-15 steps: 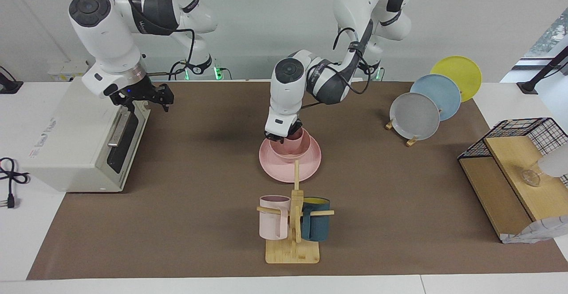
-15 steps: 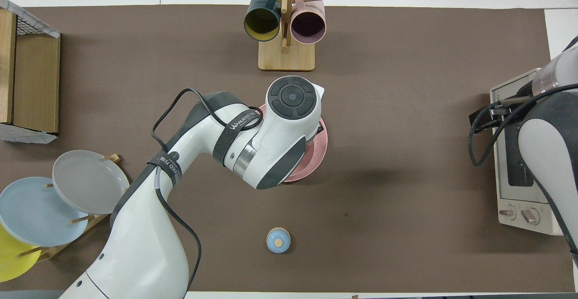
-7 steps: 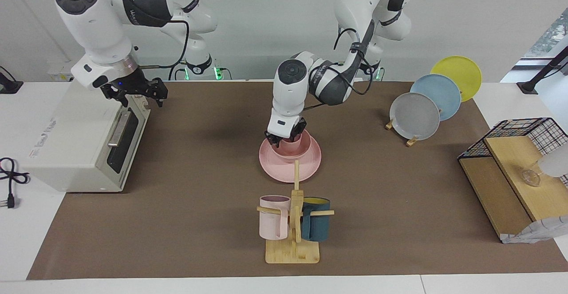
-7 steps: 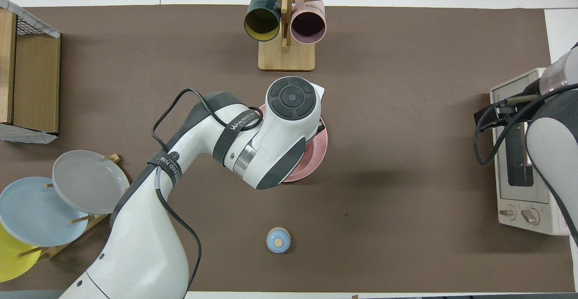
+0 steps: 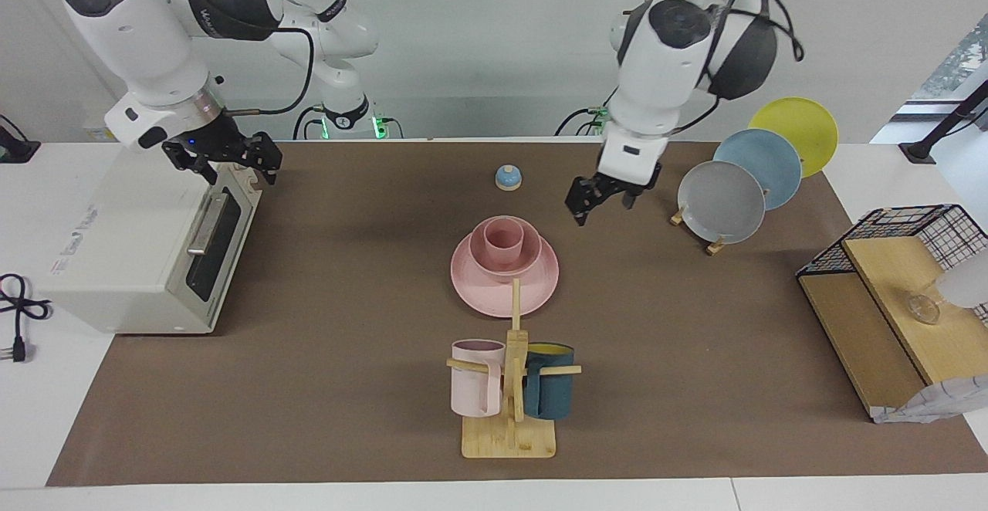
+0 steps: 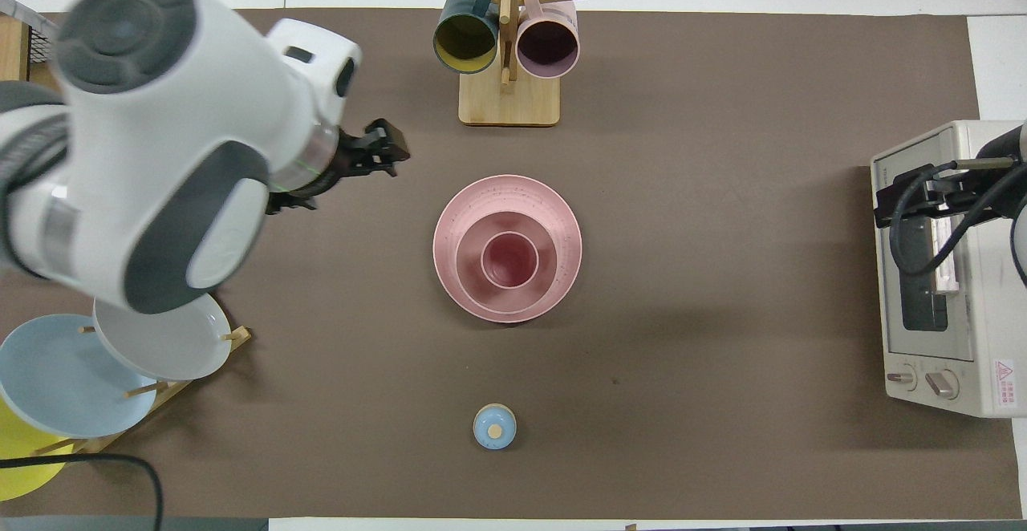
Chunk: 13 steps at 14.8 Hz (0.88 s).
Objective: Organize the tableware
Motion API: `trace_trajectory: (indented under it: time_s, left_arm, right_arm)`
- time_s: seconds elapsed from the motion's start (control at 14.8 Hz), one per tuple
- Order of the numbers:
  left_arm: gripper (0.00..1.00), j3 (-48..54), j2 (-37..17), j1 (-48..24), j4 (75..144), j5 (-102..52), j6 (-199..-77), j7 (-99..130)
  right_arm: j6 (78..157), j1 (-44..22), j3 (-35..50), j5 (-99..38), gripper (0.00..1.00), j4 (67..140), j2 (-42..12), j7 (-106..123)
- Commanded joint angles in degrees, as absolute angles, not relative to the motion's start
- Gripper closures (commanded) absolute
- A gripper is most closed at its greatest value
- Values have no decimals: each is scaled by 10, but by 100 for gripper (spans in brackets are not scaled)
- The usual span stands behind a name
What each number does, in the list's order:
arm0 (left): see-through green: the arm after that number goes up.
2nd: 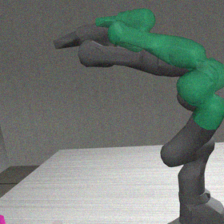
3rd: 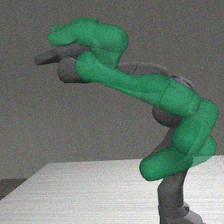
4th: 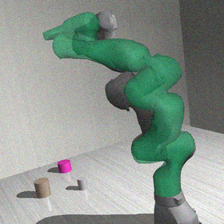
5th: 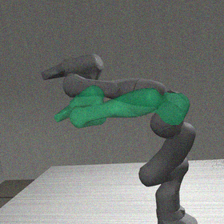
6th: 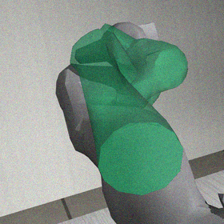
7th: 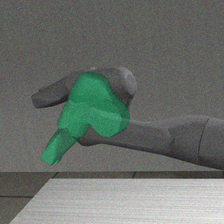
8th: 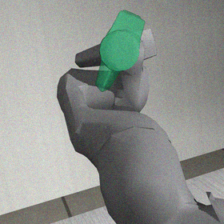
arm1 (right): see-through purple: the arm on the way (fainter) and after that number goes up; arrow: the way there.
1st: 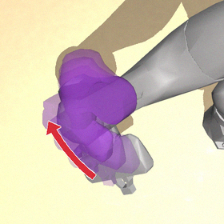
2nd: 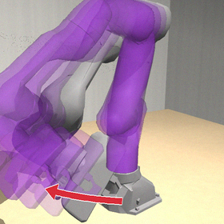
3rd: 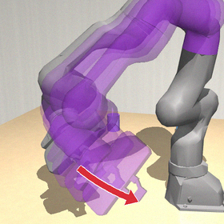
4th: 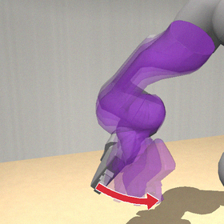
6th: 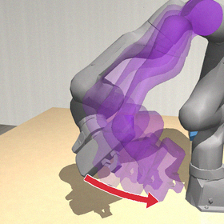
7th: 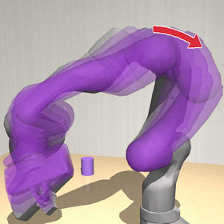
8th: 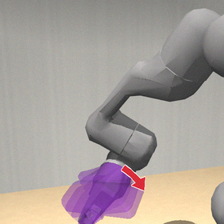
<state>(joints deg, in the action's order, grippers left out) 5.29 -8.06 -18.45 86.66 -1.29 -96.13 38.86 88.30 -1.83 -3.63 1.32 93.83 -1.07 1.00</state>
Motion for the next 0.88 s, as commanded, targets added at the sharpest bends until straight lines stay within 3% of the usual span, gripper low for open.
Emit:
trace_trajectory:
  time_s: [0.0,0.2,0.54,0.81]
  left_arm:
    - [0,59,-29,-114,890,-7,-909,257]
    - [0,59,3,-60,917,-7,-889,161]
    - [0,59,62,-36,1029,-11,-967,118]
    - [0,58,45,-24,983,-11,-962,100]
  right_arm:
    - [875,-13,-32,-1,0,939,-3,18]
    - [878,-16,-27,8,0,939,-2,17]
    - [879,-16,-27,11,0,940,-1,17]
    - [878,-16,-29,11,0,940,2,18]
